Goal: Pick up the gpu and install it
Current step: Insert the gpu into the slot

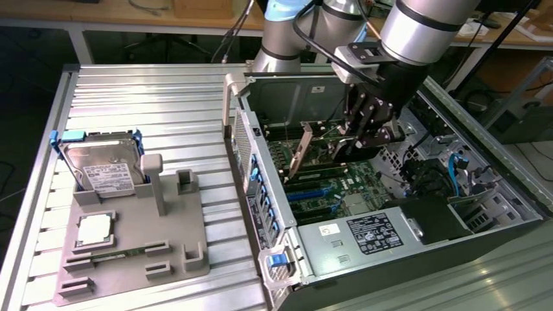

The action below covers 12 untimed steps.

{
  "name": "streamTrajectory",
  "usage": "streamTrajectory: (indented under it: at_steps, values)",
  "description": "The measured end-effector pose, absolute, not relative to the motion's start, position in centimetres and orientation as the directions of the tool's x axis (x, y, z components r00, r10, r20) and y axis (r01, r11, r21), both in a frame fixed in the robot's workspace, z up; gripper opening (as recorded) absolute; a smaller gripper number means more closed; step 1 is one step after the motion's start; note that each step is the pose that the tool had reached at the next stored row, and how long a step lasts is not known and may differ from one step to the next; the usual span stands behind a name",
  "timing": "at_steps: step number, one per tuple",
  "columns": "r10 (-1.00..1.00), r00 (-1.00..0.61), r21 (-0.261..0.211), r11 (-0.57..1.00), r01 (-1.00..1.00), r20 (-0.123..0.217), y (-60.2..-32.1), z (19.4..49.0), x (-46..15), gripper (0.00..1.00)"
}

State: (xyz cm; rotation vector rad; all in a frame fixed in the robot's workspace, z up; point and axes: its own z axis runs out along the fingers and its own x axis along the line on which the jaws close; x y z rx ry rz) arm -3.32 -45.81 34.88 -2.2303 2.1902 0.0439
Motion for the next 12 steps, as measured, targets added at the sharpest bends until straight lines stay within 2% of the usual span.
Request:
streamTrajectory:
  at_steps: [12]
  values:
    - [-0.999,0.018,0.009,-0.018,-1.000,-0.031,-45.75,34.46,-3.32,0.27]
